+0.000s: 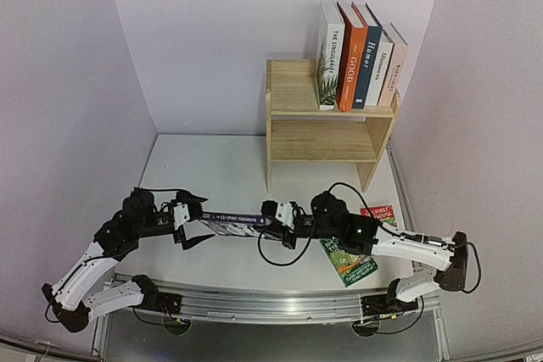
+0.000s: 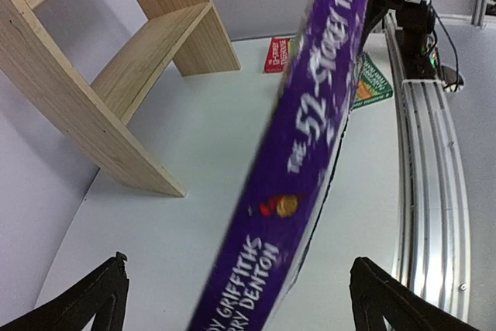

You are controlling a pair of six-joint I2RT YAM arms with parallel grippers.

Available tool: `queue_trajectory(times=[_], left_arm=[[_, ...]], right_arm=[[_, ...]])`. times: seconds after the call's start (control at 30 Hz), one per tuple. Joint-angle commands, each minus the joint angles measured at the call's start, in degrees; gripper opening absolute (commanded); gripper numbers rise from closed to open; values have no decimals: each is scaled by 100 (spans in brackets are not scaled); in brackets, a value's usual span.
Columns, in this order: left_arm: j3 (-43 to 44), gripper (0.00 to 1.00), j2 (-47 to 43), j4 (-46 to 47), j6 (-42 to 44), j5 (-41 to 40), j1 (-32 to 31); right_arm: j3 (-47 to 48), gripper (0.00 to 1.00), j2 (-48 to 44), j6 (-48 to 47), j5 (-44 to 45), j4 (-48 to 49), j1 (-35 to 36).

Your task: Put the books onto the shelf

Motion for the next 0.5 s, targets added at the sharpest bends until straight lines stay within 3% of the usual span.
queue_trajectory(times=[0.0, 0.2, 0.27, 0.37, 0.47], left_arm=[[440, 100, -54, 380, -723, 655, 4], [1135, 95, 178, 501, -1055, 1389, 3], [1183, 86, 189, 531, -1149, 1584, -3], [1267, 61, 215, 550, -1209, 1671, 3], [1369, 56, 245, 300, -1026, 1708, -2]], right_arm=[[451, 0, -293, 50, -728, 878, -8], [837, 0, -184, -35, -1140, 1292, -8], [958, 0, -98, -20, -1264, 1339, -7], [969, 0, -80, 18, -1349, 1504, -30], [842, 0, -145, 220, -1463, 1818, -177]])
